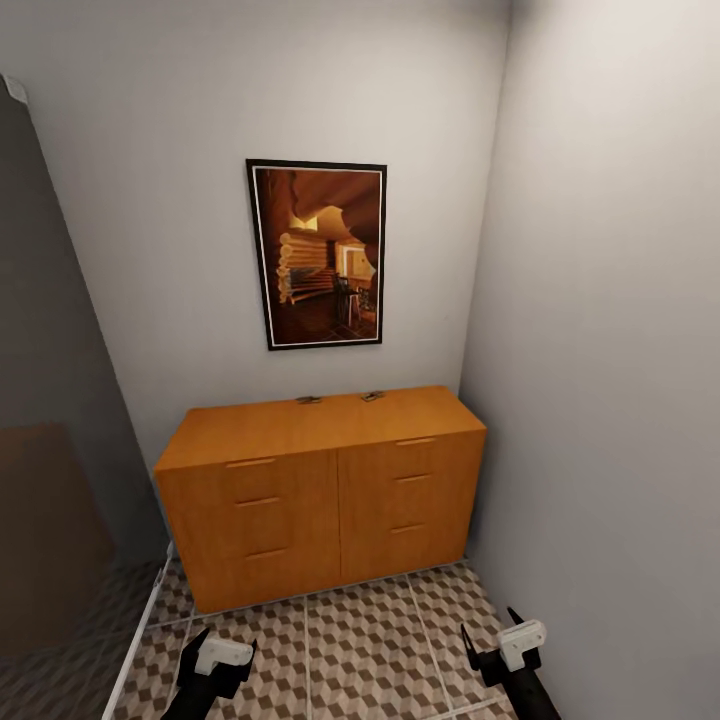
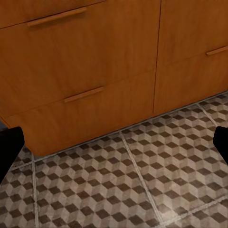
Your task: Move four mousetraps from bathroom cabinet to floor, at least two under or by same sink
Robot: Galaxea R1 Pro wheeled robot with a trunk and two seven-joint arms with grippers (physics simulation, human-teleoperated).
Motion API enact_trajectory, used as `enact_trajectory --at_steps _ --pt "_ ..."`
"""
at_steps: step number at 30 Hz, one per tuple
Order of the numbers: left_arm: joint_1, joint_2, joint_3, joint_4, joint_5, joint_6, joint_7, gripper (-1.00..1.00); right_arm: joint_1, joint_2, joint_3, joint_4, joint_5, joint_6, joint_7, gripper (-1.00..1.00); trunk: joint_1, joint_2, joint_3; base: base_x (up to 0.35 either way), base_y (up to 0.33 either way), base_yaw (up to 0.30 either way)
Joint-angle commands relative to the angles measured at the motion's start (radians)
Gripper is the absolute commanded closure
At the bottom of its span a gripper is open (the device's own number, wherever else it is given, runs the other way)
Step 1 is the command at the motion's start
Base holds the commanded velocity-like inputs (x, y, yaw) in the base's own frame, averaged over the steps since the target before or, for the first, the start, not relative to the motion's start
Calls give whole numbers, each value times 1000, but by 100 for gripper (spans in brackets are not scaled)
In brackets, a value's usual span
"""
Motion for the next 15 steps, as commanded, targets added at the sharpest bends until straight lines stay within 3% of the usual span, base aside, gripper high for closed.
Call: enact_trajectory --at_steps 1,15 --pt "-1 -1 -8 3 9 -4 -3 -100 0 0 3 0 9 -1 -11 -100 0 -1 0 0 0 0" --pt "-1 -1 -8 3 9 -4 -3 -100 0 2 3 0 8 0 -10 -100 0 -1 0 0 0 0"
